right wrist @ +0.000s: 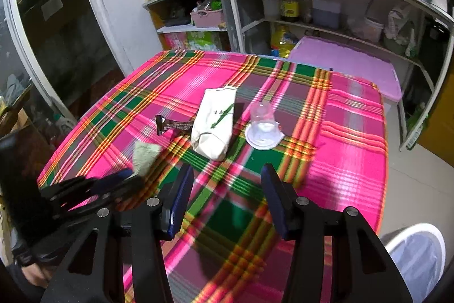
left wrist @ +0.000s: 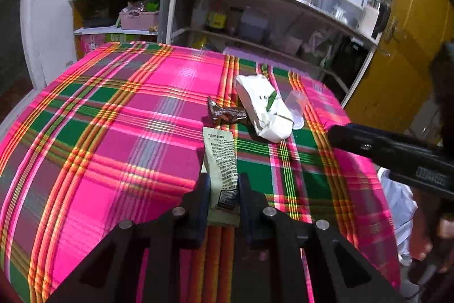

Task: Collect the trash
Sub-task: 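Grasp the white tube packet on the tablecloth with the left tool, then grasp the white paper carton with the right tool while the left tool holds the tube packet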

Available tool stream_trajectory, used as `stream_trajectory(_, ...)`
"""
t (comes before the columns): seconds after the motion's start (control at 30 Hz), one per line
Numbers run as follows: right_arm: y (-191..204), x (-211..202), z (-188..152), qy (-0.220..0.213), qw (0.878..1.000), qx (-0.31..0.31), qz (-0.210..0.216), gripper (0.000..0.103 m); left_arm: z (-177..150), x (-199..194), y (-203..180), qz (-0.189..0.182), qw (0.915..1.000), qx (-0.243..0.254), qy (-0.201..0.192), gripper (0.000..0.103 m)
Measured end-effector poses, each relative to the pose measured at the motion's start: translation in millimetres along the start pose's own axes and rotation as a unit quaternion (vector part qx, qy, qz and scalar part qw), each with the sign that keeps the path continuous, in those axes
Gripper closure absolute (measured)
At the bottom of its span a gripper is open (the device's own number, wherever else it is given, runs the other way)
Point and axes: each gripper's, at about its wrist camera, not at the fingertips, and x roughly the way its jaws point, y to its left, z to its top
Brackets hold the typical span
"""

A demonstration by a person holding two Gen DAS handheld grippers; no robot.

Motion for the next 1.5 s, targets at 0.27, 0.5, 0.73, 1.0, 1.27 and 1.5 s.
stream_trajectory(0.27,17,45,17,0.019,1.000,-0.013,-0.008,0.052,-4,-22,22,-0.009,0.9994,-0.024,-0.021,0.083)
stream_trajectory(0.5,18,68,25,0.027,0.999,-0.007,-0.022,0.052,-7,-22,32,-0.017,0.9992,-0.031,-0.021,0.083)
stream_trajectory(0.73,21,75,26,0.028,0.999,-0.012,-0.022,0.059,-7,-22,36,-0.019,0.9990,-0.034,-0.020,0.083)
stream_trajectory(1.0,30,39,15,0.005,1.000,-0.018,0.008,0.061,-9,-29,32,-0.014,0.9992,-0.029,-0.024,0.083)
stream_trajectory(1.27,31,-25,-14,-0.026,0.999,-0.012,0.025,0.061,-20,-54,15,-0.013,0.9992,-0.022,-0.031,0.083)
stream_trajectory(1.5,22,-87,-48,-0.061,0.998,0.001,0.014,0.061,-28,-88,-14,-0.021,0.9987,0.005,-0.047,0.083)
